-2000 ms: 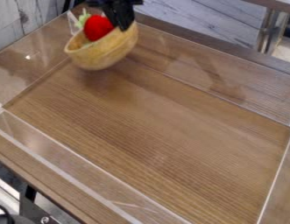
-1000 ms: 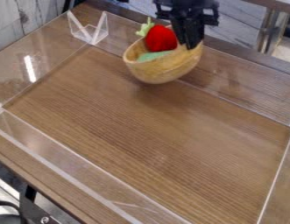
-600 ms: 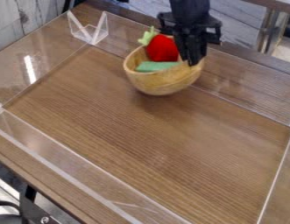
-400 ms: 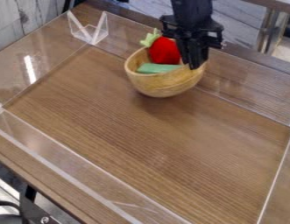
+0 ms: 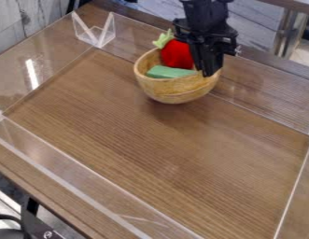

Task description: Move the red fruit to the right

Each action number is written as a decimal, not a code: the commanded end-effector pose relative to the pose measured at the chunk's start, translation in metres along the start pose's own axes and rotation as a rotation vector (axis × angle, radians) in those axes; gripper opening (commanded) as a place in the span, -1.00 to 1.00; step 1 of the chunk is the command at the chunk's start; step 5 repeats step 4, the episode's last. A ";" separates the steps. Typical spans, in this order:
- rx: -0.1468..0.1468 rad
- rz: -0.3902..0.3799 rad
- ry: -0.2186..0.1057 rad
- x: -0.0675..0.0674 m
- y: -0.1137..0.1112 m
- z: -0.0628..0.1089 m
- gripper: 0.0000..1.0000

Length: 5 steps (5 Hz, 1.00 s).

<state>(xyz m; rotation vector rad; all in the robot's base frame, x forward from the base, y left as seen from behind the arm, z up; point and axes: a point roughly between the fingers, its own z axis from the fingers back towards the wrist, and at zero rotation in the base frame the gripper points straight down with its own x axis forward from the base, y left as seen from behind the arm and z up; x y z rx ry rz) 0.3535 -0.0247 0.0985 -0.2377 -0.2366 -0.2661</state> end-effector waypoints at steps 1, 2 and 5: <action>0.027 -0.039 -0.059 0.009 0.006 0.005 -1.00; 0.026 -0.044 -0.056 0.012 0.001 0.004 -1.00; 0.025 -0.052 -0.045 0.009 0.002 -0.008 -1.00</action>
